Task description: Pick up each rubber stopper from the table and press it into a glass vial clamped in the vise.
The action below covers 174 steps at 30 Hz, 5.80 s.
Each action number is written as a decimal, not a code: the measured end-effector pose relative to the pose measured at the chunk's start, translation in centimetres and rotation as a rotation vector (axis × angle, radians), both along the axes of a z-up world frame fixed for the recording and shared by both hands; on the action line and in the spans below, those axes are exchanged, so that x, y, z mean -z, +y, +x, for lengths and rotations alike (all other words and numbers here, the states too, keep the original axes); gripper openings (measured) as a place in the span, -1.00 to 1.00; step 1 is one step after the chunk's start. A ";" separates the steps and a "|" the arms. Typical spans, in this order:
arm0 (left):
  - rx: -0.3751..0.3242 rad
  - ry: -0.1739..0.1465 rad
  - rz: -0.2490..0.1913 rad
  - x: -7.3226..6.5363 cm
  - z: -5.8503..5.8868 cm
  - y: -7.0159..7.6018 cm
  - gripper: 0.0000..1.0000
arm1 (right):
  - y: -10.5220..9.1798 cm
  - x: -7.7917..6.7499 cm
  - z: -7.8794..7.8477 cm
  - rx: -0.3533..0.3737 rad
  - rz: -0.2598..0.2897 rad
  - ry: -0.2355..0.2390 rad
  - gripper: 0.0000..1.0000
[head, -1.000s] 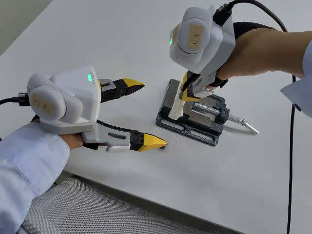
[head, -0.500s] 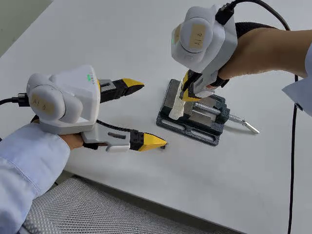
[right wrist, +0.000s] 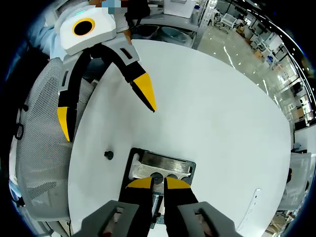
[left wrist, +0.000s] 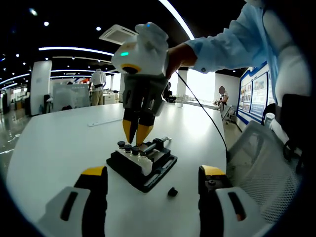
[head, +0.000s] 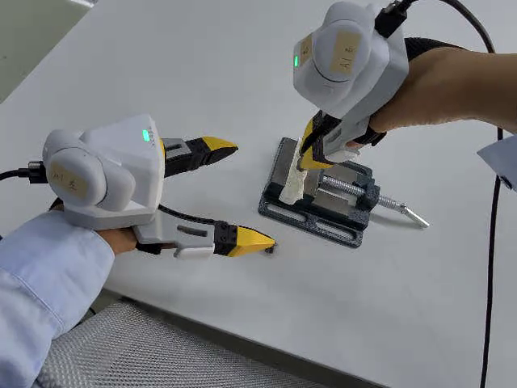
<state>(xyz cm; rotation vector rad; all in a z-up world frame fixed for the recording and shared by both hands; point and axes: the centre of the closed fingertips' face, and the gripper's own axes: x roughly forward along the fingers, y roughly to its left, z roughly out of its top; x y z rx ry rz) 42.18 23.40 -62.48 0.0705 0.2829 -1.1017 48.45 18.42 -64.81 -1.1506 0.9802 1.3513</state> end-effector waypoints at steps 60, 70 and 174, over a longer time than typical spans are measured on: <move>-0.013 0.013 -0.005 0.4 0.3 0.1 0.42 | -0.2 0.9 -0.6 -0.024 -0.006 -0.025 -1.00; -0.015 0.014 -0.009 0.4 0.3 0.0 0.41 | 0.0 1.2 -0.3 -0.017 -0.022 -0.002 -1.00; 0.056 0.049 0.101 0.3 -2.6 -0.2 0.42 | 0.0 2.9 -8.9 0.476 0.518 0.063 -0.64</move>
